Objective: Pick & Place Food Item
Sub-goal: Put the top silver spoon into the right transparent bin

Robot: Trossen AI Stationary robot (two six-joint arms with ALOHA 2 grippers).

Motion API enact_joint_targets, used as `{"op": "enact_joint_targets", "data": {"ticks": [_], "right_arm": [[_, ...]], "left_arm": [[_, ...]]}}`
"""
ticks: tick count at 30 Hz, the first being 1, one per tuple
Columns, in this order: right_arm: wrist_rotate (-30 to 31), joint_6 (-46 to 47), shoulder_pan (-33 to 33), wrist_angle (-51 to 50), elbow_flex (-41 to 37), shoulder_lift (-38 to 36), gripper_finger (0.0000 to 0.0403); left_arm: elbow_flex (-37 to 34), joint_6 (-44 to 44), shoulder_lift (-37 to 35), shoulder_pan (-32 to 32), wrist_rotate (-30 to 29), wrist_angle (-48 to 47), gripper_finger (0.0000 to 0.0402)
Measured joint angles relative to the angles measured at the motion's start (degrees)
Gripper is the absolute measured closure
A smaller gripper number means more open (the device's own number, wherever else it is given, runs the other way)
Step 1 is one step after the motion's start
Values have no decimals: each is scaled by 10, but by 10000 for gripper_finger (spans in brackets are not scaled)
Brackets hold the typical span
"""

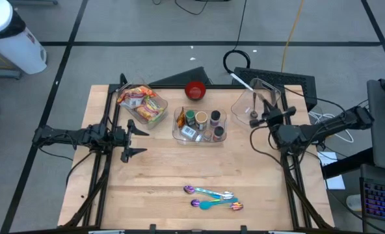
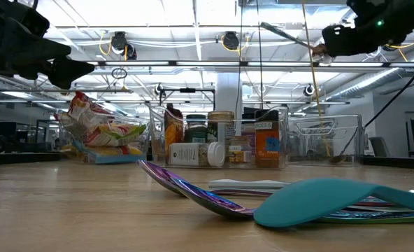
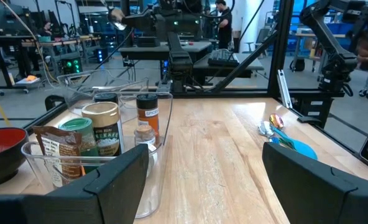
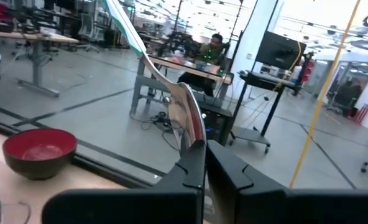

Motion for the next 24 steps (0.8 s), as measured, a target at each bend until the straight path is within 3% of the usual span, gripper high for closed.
{"op": "enact_joint_targets", "data": {"ticks": [6,10,15,18,24], "right_arm": [[-39,5,-6,35,-10,3,403],[-77,-147,-5,205,-5,6,403],[-6,-386,-4,342,54,15,403],[-1,-422,-2,318,96,18,403],[-21,-401,11,265,136,37,403]], "left_arm": [[0,0,0,0,0,0,78],[0,0,0,0,0,0,78],[0,0,0,0,0,0,78],[0,0,0,0,0,0,78],[0,0,0,0,0,0,78]]}}
